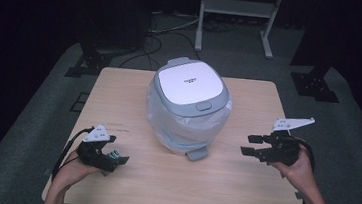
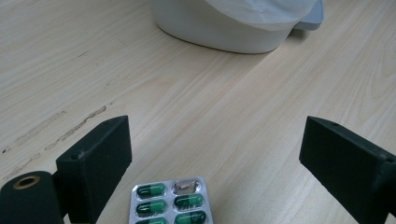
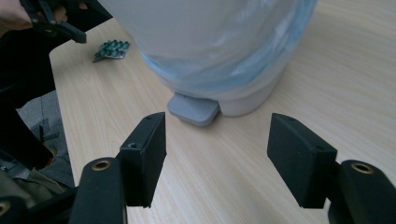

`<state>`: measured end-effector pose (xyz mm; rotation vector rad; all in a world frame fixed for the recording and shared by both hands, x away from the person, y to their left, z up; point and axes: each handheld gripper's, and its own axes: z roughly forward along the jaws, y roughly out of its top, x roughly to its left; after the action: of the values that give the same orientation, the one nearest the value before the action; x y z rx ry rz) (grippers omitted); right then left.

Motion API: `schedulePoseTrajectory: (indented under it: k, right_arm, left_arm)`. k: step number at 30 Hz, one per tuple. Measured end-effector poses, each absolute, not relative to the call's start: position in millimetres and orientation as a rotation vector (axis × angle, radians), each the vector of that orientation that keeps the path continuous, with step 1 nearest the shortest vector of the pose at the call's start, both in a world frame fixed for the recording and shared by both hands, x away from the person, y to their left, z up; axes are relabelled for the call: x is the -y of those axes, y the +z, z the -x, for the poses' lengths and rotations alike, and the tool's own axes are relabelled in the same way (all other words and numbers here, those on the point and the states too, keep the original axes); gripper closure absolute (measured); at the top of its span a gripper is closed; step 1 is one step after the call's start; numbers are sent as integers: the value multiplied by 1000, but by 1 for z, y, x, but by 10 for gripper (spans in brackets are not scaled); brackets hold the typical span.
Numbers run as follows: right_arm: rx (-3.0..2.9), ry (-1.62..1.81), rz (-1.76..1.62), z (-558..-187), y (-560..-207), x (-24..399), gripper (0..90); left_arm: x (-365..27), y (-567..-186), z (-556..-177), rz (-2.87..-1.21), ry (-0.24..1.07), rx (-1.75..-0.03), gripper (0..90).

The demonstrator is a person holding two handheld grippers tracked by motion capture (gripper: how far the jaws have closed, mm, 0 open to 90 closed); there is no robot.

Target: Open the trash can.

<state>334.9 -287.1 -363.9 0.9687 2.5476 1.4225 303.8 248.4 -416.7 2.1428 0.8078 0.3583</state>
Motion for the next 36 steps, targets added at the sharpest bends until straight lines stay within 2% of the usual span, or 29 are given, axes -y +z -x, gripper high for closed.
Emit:
schedulePoseTrajectory:
  k: [7, 11, 19, 24, 36]
  right_arm:
    - [-2571, 1422, -913, -339, -332, 277, 407]
    - [-2580, 1408, -876, -340, -313, 271, 471]
    - [-2564, 1451, -838, -342, -276, 261, 776]
    - [-2580, 1443, -793, -347, -255, 243, 891]
    - [-2647, 1371, -660, -363, -231, 176, 899]
  left_arm:
    - [-251, -417, -303, -2140, 363, -808, 83]
    - [-250, -417, -303, -2140, 364, -802, 83]
    - [-251, -416, -302, -2143, 366, -800, 83]
    - [-253, -416, -302, -2150, 370, -802, 83]
    - [-257, -415, -301, -2142, 376, -804, 83]
